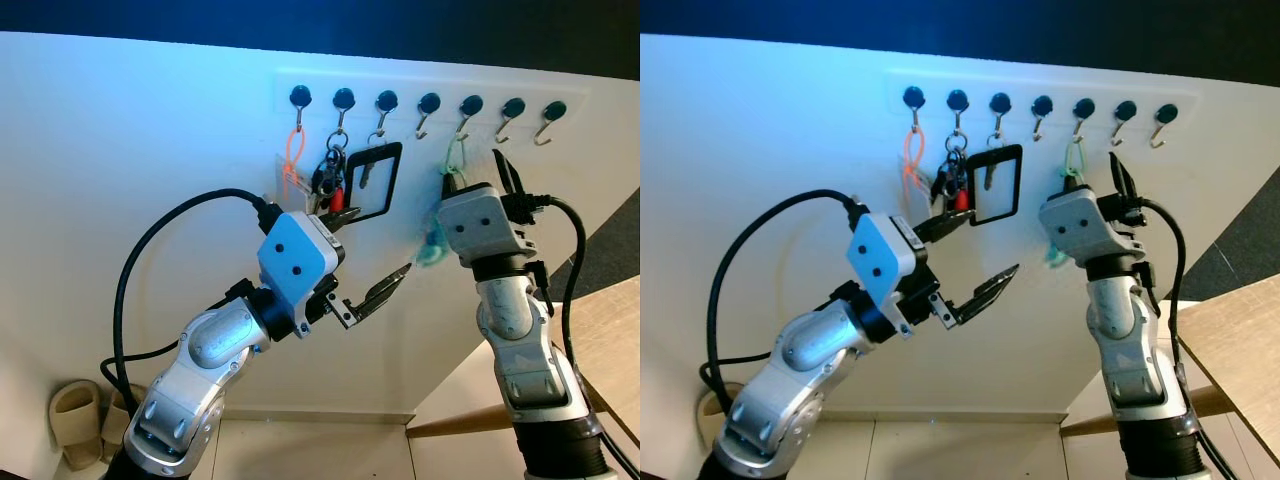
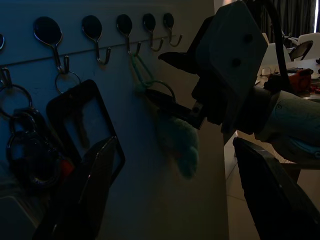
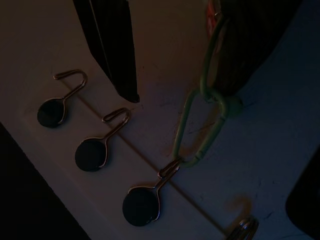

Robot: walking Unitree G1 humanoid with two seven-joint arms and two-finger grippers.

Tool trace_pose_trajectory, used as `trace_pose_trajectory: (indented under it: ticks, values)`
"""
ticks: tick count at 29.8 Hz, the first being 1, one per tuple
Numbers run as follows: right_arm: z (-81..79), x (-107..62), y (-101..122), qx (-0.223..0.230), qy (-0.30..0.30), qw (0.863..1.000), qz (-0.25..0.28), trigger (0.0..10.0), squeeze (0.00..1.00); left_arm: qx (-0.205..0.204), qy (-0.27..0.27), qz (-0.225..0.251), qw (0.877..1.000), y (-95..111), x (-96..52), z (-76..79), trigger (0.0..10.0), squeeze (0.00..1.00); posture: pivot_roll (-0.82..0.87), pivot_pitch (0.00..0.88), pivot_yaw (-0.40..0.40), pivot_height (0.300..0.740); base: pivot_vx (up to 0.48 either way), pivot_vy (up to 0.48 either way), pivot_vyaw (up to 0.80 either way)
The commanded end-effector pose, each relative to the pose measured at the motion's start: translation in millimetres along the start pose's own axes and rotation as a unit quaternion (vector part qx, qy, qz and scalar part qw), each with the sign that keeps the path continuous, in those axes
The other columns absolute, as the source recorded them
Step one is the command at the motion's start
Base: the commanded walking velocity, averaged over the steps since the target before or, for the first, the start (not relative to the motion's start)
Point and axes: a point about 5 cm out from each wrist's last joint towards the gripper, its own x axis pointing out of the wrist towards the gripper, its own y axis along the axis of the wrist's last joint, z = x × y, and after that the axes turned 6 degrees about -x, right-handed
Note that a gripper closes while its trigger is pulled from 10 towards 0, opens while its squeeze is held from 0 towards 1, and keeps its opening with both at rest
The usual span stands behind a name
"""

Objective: Hang keys on a hook

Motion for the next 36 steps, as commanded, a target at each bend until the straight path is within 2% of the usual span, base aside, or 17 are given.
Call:
trace_pose_trajectory:
  ticks: [1, 3, 11, 17, 21, 23, 24, 25, 26, 27, 29, 31, 32, 33, 34, 35, 36]
  values:
    - [-2.5, -2.3, -8.0, -0.004, 0.009, 1.000, -0.018, 10.0, 0.00, -0.005, -0.006, 0.007, 1.000, 1.9, 2.3, 3.4, 10.0, 0.00, 0.06, 0.122, -0.079, 0.740, 0.000, 0.000, 0.00]
    - [-6.8, -9.9, -12.3, 0.012, 0.011, 1.000, -0.020, 10.0, 0.00, -0.004, -0.006, 0.004, 1.000, -0.3, 1.5, 3.4, 10.0, 0.00, 0.06, 0.120, -0.077, 0.740, 0.000, 0.000, 0.00]
    - [-33.5, -71.1, -38.6, 0.107, 0.061, 0.991, -0.043, 10.0, 0.00, 0.006, 0.020, -0.028, 0.999, -20.0, -16.1, -3.6, 10.0, 0.00, 0.06, 0.126, -0.070, 0.740, 0.000, 0.000, 0.00]
    - [-35.3, -78.6, -40.3, 0.123, 0.062, 0.989, -0.046, 10.0, 0.00, 0.009, 0.029, -0.027, 0.999, -21.2, -17.9, -5.7, 10.0, 0.00, 0.06, 0.127, -0.070, 0.740, 0.000, 0.000, 0.00]
    - [-47.3, -99.7, -51.3, 0.155, 0.079, 0.982, -0.073, 10.0, 0.00, 0.012, 0.051, -0.025, 0.998, -28.3, -21.2, -7.3, 10.0, 0.00, 0.06, 0.126, -0.063, 0.740, 0.000, 0.000, 0.00]
    - [-62.3, -120.4, -69.8, 0.177, 0.109, 0.969, -0.133, 10.0, 0.00, 0.007, 0.080, -0.052, 0.995, -47.9, -31.9, -9.4, 10.0, 0.00, 0.07, 0.120, -0.063, 0.740, 0.000, 0.000, 0.00]
    - [-62.3, -120.4, -69.8, 0.177, 0.109, 0.969, -0.133, 10.0, 0.00, 0.007, 0.080, -0.052, 0.995, -47.9, -31.9, -9.4, 10.0, 0.00, 0.07, 0.120, -0.063, 0.740, 0.000, 0.000, 0.00]
    - [-67.8, -129.5, -77.0, 0.186, 0.118, 0.963, -0.158, 10.0, 0.00, 0.005, 0.090, -0.064, 0.994, -56.7, -37.3, -9.8, 10.0, 0.00, 0.07, 0.119, -0.063, 0.740, 0.000, 0.000, 0.00]
    - [-82.7, -154.9, -96.2, 0.198, 0.147, 0.941, -0.232, 10.0, 0.00, -0.017, 0.126, -0.107, 0.986, -84.0, -55.8, -10.7, 10.0, 0.00, 0.06, 0.110, -0.061, 0.740, 0.000, 0.000, 0.00]
    - [-82.7, -154.9, -96.2, 0.198, 0.147, 0.941, -0.232, 10.0, 0.00, -0.017, 0.126, -0.107, 0.986, -84.0, -55.8, -10.7, 10.0, 0.00, 0.06, 0.110, -0.061, 0.740, 0.000, 0.000, 0.00]
    - [-95.5, -184.2, -115.2, 0.197, 0.178, 0.914, -0.308, 10.0, 0.00, -0.043, 0.170, -0.175, 0.969, -120.6, -85.3, -8.7, 10.0, 0.00, 0.06, 0.104, -0.059, 0.740, 0.000, 0.000, 0.00]
    - [-98.2, -192.4, -120.8, 0.196, 0.183, 0.905, -0.331, 10.0, 0.00, -0.053, 0.185, -0.196, 0.961, -131.7, -95.8, -7.7, 10.0, 0.00, 0.06, 0.102, -0.058, 0.740, 0.000, 0.000, 0.00]
    - [-102.5, -203.6, -129.4, 0.201, 0.189, 0.886, -0.372, 10.0, 0.00, -0.070, 0.220, -0.230, 0.945, -149.4, -113.2, -8.0, 10.0, 0.00, 0.07, 0.097, -0.057, 0.740, 0.000, 0.000, 0.00]
    - [-102.5, -203.6, -129.4, 0.201, 0.189, 0.886, -0.372, 10.0, 0.00, -0.070, 0.220, -0.230, 0.945, -149.4, -113.2, -8.0, 10.0, 0.00, 0.07, 0.097, -0.057, 0.740, 0.000, 0.000, 0.00]
    - [-105.5, -211.6, -134.6, 0.205, 0.193, 0.872, -0.400, 10.0, 0.00, -0.081, 0.245, -0.252, 0.933, -161.0, -126.0, -7.1, 10.0, 0.00, 0.07, 0.097, -0.057, 0.740, 0.000, 0.000, 0.00]
    - [-118.1, -231.0, -142.8, 0.228, 0.220, 0.822, -0.472, 10.0, 0.00, -0.129, 0.322, -0.324, 0.880, -193.3, -163.5, -4.3, 10.0, 0.00, 0.07, 0.084, -0.052, 0.740, 0.000, 0.000, 0.00]
    - [-118.1, -231.0, -142.8, 0.228, 0.220, 0.822, -0.472, 10.0, 0.00, -0.129, 0.322, -0.324, 0.880, -193.3, -163.5, -4.3, 10.0, 0.00, 0.07, 0.084, -0.052, 0.740, 0.000, 0.000, 0.00]
